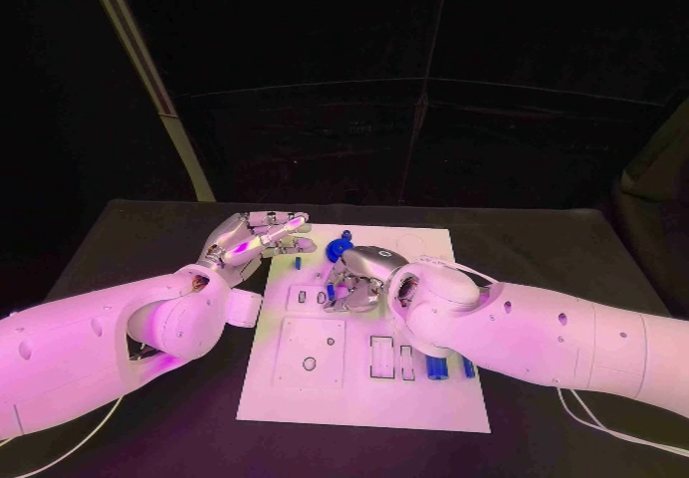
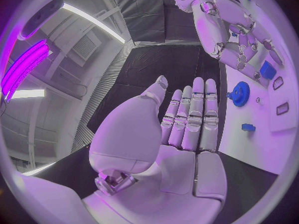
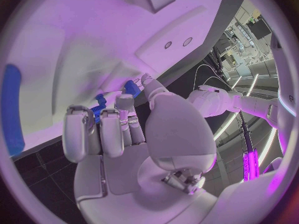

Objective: Assemble the parts on the task board

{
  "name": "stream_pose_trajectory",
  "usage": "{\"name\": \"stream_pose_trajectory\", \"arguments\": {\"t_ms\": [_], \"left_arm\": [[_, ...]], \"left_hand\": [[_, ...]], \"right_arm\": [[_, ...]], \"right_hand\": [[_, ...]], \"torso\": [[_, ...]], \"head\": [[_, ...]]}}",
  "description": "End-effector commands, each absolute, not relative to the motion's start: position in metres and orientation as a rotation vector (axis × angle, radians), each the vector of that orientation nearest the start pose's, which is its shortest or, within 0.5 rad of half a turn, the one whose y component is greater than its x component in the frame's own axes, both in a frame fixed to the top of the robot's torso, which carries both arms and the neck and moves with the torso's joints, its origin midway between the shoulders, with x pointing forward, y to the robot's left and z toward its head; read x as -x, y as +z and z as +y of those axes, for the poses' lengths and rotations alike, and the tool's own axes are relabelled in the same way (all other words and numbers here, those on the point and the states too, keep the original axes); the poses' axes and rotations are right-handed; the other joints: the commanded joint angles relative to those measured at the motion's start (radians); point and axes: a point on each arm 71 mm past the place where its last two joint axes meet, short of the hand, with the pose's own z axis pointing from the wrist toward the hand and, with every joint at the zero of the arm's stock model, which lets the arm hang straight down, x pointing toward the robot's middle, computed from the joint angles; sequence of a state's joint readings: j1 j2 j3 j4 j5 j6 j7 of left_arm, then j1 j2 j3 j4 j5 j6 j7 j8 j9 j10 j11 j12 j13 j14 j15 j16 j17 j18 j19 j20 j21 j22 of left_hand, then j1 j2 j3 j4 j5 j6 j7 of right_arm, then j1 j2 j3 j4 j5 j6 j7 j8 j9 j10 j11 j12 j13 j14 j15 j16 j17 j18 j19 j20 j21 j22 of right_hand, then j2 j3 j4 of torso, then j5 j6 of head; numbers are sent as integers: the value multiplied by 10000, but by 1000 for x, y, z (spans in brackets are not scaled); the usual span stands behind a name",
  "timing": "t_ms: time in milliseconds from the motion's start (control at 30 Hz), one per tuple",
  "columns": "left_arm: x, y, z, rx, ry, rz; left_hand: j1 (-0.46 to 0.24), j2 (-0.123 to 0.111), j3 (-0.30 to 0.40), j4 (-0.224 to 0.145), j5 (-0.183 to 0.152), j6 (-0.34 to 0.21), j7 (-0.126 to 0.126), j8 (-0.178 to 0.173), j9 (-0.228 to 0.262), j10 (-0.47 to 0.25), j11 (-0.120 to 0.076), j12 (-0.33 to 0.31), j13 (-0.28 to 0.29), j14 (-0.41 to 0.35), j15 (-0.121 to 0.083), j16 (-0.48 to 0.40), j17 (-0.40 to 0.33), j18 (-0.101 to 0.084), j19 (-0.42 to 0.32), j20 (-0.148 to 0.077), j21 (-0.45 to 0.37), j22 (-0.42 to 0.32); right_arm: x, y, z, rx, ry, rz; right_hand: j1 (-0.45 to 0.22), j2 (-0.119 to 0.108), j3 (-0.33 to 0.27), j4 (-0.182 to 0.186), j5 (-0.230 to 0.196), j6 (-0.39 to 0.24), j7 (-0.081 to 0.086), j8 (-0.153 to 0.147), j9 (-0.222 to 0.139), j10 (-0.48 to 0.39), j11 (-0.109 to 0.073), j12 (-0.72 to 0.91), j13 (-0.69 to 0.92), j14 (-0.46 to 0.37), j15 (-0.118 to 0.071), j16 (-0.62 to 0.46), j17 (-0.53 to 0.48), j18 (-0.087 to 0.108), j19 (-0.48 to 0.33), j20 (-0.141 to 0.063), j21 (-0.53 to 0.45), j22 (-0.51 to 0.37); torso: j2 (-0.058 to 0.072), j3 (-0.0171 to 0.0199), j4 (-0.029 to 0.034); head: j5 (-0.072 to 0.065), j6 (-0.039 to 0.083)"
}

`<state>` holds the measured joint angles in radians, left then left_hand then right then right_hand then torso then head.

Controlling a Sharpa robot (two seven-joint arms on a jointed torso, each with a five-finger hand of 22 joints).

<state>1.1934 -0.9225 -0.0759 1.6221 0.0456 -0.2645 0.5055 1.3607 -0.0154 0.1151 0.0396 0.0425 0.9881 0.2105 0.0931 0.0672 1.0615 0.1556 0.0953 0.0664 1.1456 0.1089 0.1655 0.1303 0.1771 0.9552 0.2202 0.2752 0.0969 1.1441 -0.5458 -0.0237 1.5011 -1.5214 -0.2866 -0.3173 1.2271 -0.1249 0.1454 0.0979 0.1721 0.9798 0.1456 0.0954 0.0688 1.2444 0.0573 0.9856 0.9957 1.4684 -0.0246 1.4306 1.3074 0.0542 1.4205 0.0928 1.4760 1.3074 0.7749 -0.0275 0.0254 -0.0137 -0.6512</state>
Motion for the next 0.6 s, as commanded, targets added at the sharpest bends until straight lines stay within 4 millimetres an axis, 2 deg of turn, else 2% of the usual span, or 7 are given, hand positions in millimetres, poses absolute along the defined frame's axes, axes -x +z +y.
{"name": "stream_pose_trajectory", "arguments": {"t_ms": [33, 333, 433, 600], "left_arm": [[-464, -178, 218, 11071, -16744, 13590], [-465, -179, 219, 11095, -16728, 13633], [-466, -179, 220, 11097, -16702, 13722], [-467, -181, 223, 10794, -16415, 14042]], "left_hand": [[-11, 118, -13, -60, 57, 82, -13, -53, -5, 90, 10, -31, -8, 69, 0, -66, 16, 64, 54, 4, -33, -10], [-29, 150, 11, -90, 57, 136, -44, -55, 2, 146, -16, -38, -3, 178, -33, -39, 43, 76, 120, -15, -13, -11], [-93, 174, 41, -153, 63, 267, -123, -60, 9, 302, -114, -56, 1, 748, -204, 192, 188, 97, 527, -164, 192, 59], [-298, 166, 43, -210, 68, 515, -274, -83, 10, 933, -385, 49, 45, 2304, -644, 967, 726, 82, 1688, -616, 887, 353]], "right_arm": [[-466, -203, -67, 1610, 6869, 17204], [-461, -191, -66, 1336, 7924, 15752], [-458, -186, -67, 1403, 8599, 15109], [-451, -179, -76, 1337, 9872, 14542]], "right_hand": [[-177, -27, -222, 84, 54, -125, -5, -69, -15, -149, 14, -127, -106, 520, 85, -79, 133, -4, -54, 14, -40, 220], [-124, 45, -821, 312, 49, -345, 63, -110, -10, -330, 75, -316, -319, 475, 134, -237, -78, 27, -139, 58, -111, 77], [43, 115, -1101, 424, 83, -684, 166, -220, -24, -434, 155, -384, -403, 458, 192, -301, -139, 39, -186, 111, -154, 2], [251, 235, -1280, 496, 78, -863, 214, -232, -19, -550, 203, -453, -494, 435, 235, -387, -243, 76, -288, 149, -233, -159]], "torso": [[-9, -6, -2], [-12, 6, -3], [-9, 13, -8], [-27, 6, -2]], "head": [[5, 3], [32, 18], [42, 42], [45, 38]]}}
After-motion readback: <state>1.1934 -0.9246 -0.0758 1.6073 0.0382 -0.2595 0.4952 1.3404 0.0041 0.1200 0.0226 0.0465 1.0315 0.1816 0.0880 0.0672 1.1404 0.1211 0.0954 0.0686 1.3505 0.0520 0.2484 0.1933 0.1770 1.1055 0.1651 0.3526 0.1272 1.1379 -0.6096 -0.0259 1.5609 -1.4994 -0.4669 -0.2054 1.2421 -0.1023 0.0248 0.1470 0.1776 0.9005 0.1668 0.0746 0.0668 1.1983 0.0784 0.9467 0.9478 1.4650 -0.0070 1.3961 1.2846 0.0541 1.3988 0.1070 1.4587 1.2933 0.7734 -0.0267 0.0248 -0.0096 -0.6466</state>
